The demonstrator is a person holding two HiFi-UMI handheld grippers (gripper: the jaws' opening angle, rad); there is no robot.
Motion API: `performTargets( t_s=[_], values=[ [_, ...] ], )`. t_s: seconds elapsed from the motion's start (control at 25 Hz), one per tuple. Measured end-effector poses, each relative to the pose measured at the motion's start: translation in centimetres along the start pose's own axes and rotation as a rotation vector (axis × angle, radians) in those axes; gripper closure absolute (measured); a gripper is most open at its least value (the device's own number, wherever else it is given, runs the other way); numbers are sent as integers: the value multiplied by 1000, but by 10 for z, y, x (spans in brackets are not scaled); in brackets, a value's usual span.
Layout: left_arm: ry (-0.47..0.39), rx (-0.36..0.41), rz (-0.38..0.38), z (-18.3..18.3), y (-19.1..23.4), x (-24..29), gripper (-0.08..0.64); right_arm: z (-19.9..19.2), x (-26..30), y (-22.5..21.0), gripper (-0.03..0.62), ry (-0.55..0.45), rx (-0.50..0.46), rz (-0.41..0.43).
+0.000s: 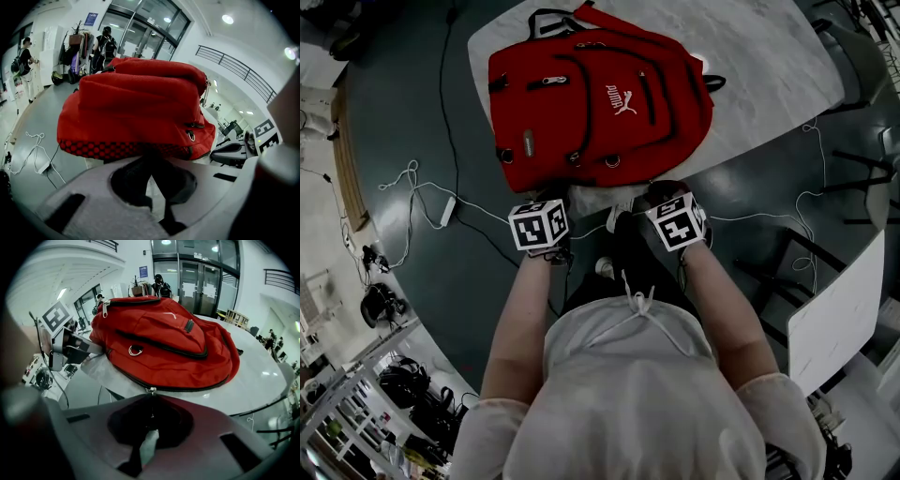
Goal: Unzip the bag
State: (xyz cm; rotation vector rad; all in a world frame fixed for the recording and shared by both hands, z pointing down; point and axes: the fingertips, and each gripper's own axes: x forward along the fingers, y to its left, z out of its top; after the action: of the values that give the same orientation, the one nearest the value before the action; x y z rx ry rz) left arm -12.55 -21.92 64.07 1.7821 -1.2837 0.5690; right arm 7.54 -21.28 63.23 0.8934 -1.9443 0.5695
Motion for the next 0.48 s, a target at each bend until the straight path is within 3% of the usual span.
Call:
performTargets(
  t_s=[0.48],
  values=[
    [0, 68, 38, 0, 0, 0, 541, -17, -7, -46, 565, 24, 53, -53]
  ],
)
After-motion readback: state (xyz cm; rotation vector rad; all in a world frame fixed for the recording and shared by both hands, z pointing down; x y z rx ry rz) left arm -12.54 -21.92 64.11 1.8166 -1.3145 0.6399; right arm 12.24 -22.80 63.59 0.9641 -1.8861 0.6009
